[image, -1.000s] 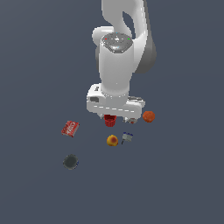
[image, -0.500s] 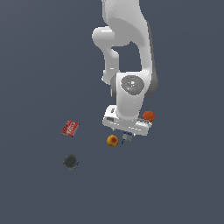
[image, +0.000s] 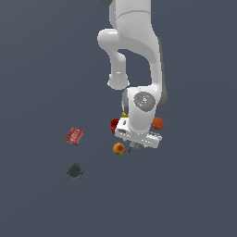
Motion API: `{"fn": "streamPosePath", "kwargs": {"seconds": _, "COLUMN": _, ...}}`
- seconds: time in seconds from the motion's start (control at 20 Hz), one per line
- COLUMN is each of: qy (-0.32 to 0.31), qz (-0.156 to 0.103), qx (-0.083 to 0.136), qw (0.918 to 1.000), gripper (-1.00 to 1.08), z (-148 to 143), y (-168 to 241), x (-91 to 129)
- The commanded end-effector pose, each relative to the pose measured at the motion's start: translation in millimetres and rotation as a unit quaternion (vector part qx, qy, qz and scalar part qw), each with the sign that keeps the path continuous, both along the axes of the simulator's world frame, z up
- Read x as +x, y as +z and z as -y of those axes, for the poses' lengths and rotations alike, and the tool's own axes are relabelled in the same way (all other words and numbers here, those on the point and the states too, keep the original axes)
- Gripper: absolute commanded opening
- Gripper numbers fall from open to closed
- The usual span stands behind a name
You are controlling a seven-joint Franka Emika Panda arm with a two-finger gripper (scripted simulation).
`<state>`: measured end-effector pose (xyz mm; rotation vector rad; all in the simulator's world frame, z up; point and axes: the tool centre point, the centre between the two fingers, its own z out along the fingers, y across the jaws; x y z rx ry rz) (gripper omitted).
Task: Pick up a designated object from a clutter of objects.
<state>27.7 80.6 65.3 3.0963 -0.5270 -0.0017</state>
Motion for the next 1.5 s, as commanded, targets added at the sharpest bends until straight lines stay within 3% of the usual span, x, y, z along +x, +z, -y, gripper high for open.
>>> {"fn": "streamPosePath", "kwargs": {"seconds": 0.0, "qy": -0.002, "qz": 0.001, "qx": 0.000, "qw": 1.0000, "gripper": 1.00, "z": -1.3, "y": -2.7, "x": -0.1}}
{"fn": "streamPosePath", "kwargs": {"seconds": 0.95, "qy": -0.002, "qz": 0.001, "qx": 0.000, "qw": 1.0000, "gripper": 1.00, "z": -1.1, "y": -52.8, "x": -0.4}}
{"fn": "streamPosePath", "kwargs": {"seconds": 1.0, "qy": -0.002, "qz": 0.001, "qx": 0.000, "qw": 1.0000, "gripper": -1.00, "z": -1.1, "y": -52.8, "x": -0.4}}
{"fn": "streamPosePath", "kwargs": {"seconds": 1.45, "qy": -0.002, "qz": 0.001, "qx": 0.000, "qw": 1.0000, "gripper": -1.00, "z": -1.1, "y": -52.8, "x": -0.4}}
